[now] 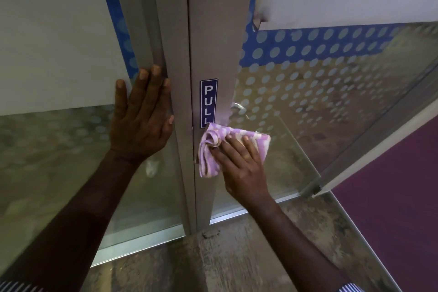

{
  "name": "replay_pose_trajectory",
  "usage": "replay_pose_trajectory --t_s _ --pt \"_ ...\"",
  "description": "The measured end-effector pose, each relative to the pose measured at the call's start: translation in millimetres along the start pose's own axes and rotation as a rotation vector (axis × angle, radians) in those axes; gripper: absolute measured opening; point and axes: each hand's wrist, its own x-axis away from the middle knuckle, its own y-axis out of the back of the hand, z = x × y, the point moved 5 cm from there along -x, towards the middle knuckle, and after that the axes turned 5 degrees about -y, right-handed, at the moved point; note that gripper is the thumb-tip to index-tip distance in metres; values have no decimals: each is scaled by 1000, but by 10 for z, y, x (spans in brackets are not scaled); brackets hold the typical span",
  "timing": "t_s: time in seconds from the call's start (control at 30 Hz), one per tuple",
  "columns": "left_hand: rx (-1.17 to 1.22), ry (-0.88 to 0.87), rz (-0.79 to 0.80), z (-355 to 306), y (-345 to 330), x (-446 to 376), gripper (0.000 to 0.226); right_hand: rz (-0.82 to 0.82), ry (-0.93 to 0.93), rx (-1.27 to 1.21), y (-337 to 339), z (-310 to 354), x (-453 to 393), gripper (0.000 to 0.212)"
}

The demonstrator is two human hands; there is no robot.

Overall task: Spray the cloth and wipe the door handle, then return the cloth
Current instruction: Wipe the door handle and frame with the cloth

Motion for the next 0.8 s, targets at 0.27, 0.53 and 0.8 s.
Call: replay_pose_trajectory --t_s 0.27,0.53,0.8 --pt "-22 25 7 15 -73 78 70 -61 -494 -21 31 328 -250 51" --pt "-36 24 -5 -5 -42 60 71 -11 -40 130 -194 -14 59 58" --pt "-59 21 16 -23 -58 50 72 89 -122 -78 -130 -119 -12 44"
